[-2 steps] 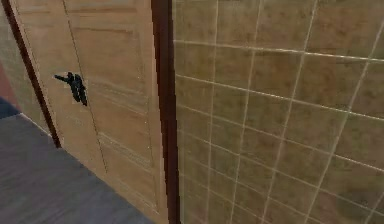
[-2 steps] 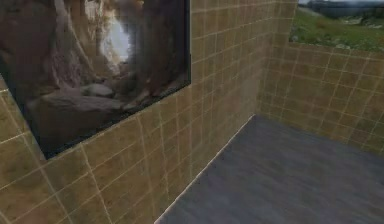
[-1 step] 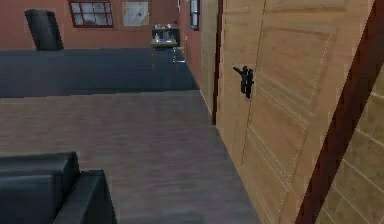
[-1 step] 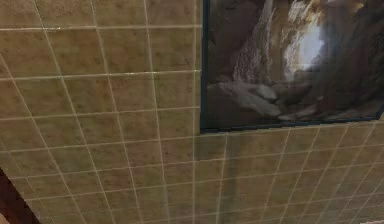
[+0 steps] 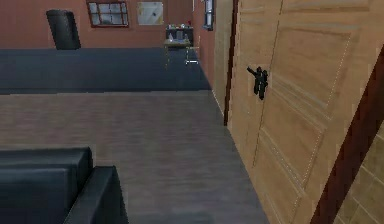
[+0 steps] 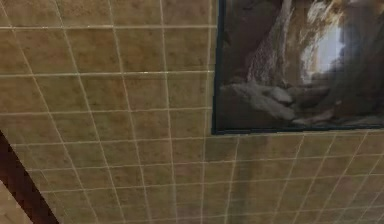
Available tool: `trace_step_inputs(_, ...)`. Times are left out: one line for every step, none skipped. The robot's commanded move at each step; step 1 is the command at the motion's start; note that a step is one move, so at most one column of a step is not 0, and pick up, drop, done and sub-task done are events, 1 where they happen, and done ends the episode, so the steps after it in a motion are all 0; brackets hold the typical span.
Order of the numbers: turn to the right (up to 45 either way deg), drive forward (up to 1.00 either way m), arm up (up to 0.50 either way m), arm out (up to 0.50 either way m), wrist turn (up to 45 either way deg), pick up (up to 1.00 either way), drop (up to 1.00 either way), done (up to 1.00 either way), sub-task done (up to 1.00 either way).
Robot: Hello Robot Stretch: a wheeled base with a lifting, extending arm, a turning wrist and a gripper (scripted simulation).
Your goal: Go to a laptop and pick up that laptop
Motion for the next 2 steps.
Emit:
trace_step_inputs(0.0, 1.00, 0.00, 0.00, 0.0, 0.00, 0.00, 0.00, 0.00)
trace_step_inputs(-9.0, 0.00, 0.00, 0.00, 0.0, 0.00, 0.00, 0.00, 0.00)
